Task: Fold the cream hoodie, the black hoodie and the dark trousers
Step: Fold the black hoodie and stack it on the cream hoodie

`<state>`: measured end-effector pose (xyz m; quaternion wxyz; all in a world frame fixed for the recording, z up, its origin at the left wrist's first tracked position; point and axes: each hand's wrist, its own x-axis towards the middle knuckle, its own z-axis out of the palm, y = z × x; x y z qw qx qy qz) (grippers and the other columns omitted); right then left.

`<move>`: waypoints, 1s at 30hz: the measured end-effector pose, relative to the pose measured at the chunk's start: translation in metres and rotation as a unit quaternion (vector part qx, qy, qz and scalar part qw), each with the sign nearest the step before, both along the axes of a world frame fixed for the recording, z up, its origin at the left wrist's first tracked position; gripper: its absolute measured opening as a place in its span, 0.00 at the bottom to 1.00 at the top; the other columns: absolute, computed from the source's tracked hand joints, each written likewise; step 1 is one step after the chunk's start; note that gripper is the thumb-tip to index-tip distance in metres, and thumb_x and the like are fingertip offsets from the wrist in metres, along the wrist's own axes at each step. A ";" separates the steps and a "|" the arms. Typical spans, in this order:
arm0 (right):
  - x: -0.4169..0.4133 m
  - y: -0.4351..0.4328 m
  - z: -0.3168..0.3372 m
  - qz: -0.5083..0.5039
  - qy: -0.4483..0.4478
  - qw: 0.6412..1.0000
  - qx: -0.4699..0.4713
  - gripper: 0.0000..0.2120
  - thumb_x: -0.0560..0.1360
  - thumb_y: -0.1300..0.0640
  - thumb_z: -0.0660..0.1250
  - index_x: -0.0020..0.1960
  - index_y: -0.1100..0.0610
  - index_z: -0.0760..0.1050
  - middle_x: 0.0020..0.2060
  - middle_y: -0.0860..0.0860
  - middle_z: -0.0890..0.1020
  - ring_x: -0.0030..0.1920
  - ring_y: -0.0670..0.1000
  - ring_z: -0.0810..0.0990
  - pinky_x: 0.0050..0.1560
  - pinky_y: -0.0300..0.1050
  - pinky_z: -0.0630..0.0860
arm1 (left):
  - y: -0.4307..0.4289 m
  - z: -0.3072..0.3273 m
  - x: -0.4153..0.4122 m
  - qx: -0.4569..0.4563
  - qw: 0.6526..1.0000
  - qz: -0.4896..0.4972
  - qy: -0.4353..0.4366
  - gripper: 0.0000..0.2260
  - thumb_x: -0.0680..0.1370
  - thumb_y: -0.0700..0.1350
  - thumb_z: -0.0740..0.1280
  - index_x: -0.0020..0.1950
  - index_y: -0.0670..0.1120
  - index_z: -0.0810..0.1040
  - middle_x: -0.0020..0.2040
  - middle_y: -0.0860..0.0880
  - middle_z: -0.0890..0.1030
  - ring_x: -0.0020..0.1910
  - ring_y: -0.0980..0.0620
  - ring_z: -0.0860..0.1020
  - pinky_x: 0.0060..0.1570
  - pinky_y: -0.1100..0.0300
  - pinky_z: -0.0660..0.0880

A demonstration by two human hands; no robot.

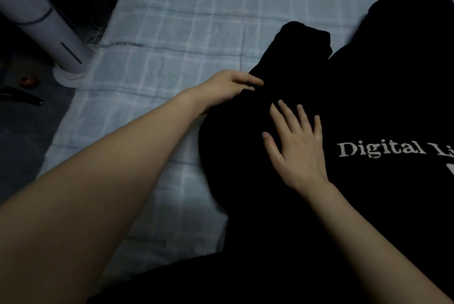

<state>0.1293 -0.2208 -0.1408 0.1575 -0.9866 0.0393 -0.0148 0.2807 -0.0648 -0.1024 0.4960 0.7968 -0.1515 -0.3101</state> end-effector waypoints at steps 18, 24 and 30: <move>-0.001 0.100 0.033 0.124 -0.048 0.989 0.059 0.28 0.79 0.43 0.51 0.79 0.40 0.53 0.79 0.46 0.60 0.80 0.55 0.54 0.77 0.63 0.48 | 0.178 -0.001 -0.077 -0.107 0.923 0.367 -0.040 0.23 0.81 0.34 0.58 0.74 0.52 0.65 0.46 0.54 0.81 0.43 0.64 0.80 0.48 0.63 0.79; 0.021 0.128 -0.005 0.116 0.054 0.992 -0.017 0.29 0.78 0.37 0.43 0.79 0.36 0.48 0.80 0.46 0.57 0.80 0.58 0.51 0.76 0.67 0.46 | 0.175 -0.006 -0.056 -0.192 0.902 0.385 0.044 0.25 0.81 0.37 0.60 0.74 0.59 0.63 0.68 0.48 0.75 0.60 0.52 0.78 0.47 0.58 0.78; 0.019 0.125 0.006 0.103 0.038 0.994 0.027 0.28 0.78 0.37 0.41 0.78 0.35 0.48 0.80 0.44 0.54 0.80 0.55 0.49 0.76 0.65 0.45 | 0.180 0.033 -0.044 -0.170 0.894 0.404 -0.090 0.29 0.75 0.28 0.65 0.75 0.42 0.65 0.68 0.50 0.74 0.56 0.67 0.78 0.57 0.73 0.71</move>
